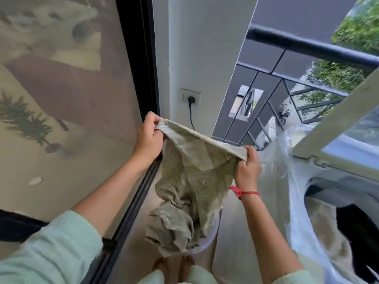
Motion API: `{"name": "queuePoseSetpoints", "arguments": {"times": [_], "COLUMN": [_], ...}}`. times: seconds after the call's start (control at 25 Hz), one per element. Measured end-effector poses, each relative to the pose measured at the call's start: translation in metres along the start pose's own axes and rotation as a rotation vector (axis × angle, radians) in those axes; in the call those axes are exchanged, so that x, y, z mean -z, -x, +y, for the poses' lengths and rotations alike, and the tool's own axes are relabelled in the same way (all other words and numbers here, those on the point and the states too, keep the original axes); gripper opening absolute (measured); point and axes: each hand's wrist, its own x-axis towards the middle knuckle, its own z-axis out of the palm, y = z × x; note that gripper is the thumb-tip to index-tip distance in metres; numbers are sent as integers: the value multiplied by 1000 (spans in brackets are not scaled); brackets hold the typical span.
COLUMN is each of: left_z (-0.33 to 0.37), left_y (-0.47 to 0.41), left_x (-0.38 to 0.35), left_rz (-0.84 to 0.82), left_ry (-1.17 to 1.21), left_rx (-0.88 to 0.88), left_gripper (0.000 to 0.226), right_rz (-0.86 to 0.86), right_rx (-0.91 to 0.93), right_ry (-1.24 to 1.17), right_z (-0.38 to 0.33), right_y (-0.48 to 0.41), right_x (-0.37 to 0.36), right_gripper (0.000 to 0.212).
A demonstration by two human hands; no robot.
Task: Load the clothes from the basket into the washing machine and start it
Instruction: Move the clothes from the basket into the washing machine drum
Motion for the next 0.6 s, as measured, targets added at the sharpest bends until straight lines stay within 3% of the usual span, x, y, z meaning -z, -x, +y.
{"name": "queuePoseSetpoints", "arguments": {"times": [0.2,0.32,0.44,0.6], "left_z": [90,156,182,152], "left_y": [-42,-61,-53,-7], "left_x": [12,-1,-28,-66], "left_rz": [66,42,-43,-396], "left_ry": [-6,56,14,-248], "left_rx": [-260,-364,-393,-704], "left_gripper": [10,4,19,35], "right_rz": [235,411,431,411], "right_rx": [424,563,557,536], "right_ry": [11,19,144,335], "right_z": [-141,-195,-200,-154], "right_y": [-42,-69,-82,-81], "right_x": [83,137,168,207], "right_gripper": [37,38,35,39]}}
